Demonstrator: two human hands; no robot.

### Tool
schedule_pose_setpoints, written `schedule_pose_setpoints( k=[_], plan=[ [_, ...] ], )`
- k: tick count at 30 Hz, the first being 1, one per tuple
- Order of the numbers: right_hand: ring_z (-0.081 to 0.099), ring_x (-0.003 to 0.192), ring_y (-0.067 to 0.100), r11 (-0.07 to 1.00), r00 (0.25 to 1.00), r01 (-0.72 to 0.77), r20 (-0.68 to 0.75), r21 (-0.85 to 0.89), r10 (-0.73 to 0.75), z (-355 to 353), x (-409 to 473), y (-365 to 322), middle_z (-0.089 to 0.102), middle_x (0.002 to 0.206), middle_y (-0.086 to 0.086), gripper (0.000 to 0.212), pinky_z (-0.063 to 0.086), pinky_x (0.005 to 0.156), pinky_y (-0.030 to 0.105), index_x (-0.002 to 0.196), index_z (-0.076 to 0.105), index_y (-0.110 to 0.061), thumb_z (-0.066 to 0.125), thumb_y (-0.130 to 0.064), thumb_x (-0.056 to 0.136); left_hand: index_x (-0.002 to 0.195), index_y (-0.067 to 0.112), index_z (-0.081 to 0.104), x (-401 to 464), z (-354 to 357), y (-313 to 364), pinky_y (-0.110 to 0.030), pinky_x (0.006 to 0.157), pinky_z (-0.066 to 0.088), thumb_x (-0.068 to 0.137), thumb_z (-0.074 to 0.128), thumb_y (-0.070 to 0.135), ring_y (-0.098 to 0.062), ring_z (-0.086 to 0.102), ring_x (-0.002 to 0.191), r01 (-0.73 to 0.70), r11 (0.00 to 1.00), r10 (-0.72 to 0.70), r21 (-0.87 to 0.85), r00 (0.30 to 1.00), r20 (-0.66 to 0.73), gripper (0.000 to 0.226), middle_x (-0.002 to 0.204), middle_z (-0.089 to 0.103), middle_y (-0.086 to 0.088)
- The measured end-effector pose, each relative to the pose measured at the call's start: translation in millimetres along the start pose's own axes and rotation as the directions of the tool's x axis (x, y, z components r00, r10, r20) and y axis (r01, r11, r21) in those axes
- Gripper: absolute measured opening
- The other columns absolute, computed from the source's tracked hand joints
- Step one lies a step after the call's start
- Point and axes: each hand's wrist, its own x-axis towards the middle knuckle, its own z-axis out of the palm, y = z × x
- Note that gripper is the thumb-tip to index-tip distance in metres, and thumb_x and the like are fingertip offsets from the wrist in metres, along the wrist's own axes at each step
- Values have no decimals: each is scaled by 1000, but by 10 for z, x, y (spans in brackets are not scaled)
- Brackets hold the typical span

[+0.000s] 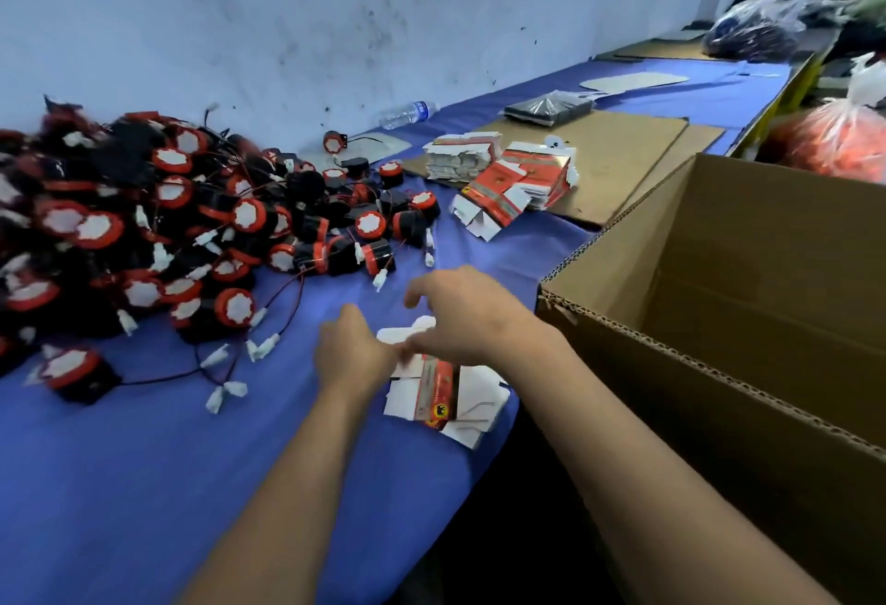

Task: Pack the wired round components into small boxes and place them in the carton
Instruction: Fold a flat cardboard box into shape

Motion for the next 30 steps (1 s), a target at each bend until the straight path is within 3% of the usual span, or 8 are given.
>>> schedule_pose_setpoints(
  k=[3, 7, 13, 16, 20, 24, 27, 30],
  plan=[
    [22, 148, 33, 989, 913, -36, 398, -141, 90, 211, 115, 137, 33, 156, 6, 133, 42, 110, 55, 160, 9, -35, 89, -65, 59, 114, 12, 58, 51, -5, -46, -35, 72, 44, 76, 87, 48, -30, 61, 105, -12, 999, 11, 31, 999, 37, 60, 109, 64, -4],
    [23, 146, 34, 991, 931, 4, 363, -135, 46, 459, 211, 199, 25, 154, 6, 144, 29, 117, 60, 158, -3, -44, 91, -67, 51, 84, 13, 65, 149, 2, -18, -29, 57, 38, 76, 89, 37, -24, 56, 68, 139, 987, -133, -86, 989, 63, 35, 73, 57, 2],
    [30, 139, 35, 1000, 988, 15, 157, 9, -16, 495, 304, 209, 34, 148, 6, 130, 31, 115, 58, 160, 4, -37, 83, -66, 62, 112, 19, 50, 256, -19, -66, -35, 72, 47, 81, 84, 34, -26, 56, 94, 196, 922, -222, -333, 974, -42, 48, 110, 54, -2],
    [33, 137, 33, 998, 998, 67, 8, 14, -67, 466, 356, 113, 36, 145, 4, 131, 30, 115, 59, 161, 0, -36, 79, -72, 62, 124, 18, 47, 262, -146, -144, -38, 75, 53, 90, 77, 31, -25, 61, 96, 220, 722, -283, -656, 959, 11, 47, 117, 58, -3],
    [35, 135, 28, 958, 962, 267, -93, 99, -259, 502, 455, -257, 38, 144, -2, 130, 22, 120, 58, 161, 1, -38, 76, -75, 62, 109, 15, 68, 171, -548, -532, -31, 57, 57, 97, 66, 9, -19, 75, 75, 227, 447, -171, -865, 971, 167, 13, 88, 79, -3],
    [50, 128, 22, 849, 877, 478, -184, 226, -445, 720, 655, -932, 50, 141, -4, 110, 37, 113, 50, 160, 22, -27, 78, -62, 72, 110, 13, 74, -36, -1095, -1325, -38, 60, 61, 93, 68, 1, -25, 77, 78, 104, 528, -189, -843, 982, 3, 22, 94, 80, -8],
    [59, 120, 15, 738, 840, 542, -255, 403, -478, 946, 790, -1509, 62, 133, -8, 92, 51, 98, 40, 151, 39, -27, 83, -51, 75, 111, 16, 74, -216, -1447, -2027, -32, 54, 59, 96, 71, 16, -26, 78, 79, 37, 534, -283, -845, 949, -137, 15, 96, 80, -8],
    [66, 110, 11, 527, 904, 407, -247, 746, -350, 1251, 886, -2053, 69, 122, -6, 61, 54, 94, 35, 136, 55, -21, 80, -38, 83, 118, 18, 71, -417, -1695, -2574, -28, 56, 58, 97, 67, 49, -20, 77, 83, -79, 311, -281, -947, 944, -171, 37, 94, 78, 2]
  ],
)
